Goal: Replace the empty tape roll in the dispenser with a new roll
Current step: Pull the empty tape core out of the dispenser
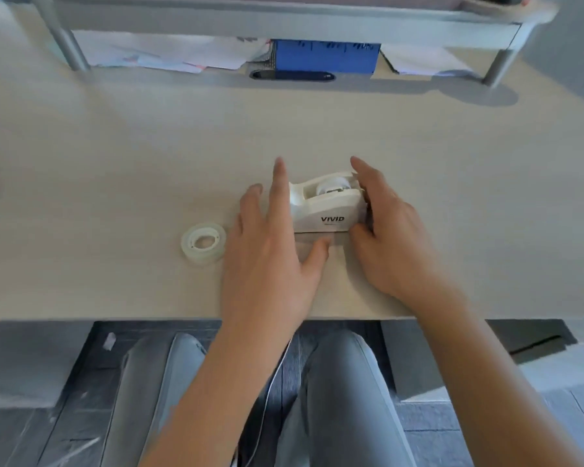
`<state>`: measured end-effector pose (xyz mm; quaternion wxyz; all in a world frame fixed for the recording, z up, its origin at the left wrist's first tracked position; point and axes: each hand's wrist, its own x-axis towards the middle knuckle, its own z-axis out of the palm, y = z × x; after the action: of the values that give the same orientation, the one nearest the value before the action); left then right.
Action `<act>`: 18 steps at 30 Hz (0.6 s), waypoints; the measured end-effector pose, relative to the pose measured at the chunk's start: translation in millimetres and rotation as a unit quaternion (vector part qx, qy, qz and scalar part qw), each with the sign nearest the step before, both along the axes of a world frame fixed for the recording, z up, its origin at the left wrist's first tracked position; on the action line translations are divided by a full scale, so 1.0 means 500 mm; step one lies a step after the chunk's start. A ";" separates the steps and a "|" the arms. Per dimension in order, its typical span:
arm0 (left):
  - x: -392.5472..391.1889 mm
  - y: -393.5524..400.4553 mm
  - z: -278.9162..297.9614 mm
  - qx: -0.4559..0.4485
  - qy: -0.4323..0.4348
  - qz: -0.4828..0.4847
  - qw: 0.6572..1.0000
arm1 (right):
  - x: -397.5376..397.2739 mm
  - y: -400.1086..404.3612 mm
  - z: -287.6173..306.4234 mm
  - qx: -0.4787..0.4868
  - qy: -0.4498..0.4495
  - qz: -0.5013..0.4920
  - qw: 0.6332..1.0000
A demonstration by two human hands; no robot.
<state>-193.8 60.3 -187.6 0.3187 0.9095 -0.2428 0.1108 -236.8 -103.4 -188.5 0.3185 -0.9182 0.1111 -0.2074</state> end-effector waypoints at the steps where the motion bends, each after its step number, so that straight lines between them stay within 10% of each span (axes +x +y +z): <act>1: -0.016 0.002 -0.001 0.026 -0.011 0.009 1.000 | -0.002 0.003 0.003 0.009 0.001 -0.002 1.000; 11: -0.062 -0.002 -0.011 0.129 -0.056 0.037 0.989 | -0.012 0.011 0.037 0.032 -0.143 -0.003 0.989; 18: -0.056 -0.002 -0.011 0.135 -0.037 0.032 0.990 | 0.042 -0.033 0.108 -0.050 0.002 0.097 0.994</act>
<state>-221.7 59.1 -193.4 0.1797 0.9469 -0.2380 0.1206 -215.6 -119.8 -134.6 0.2910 -0.9398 0.0118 -0.1788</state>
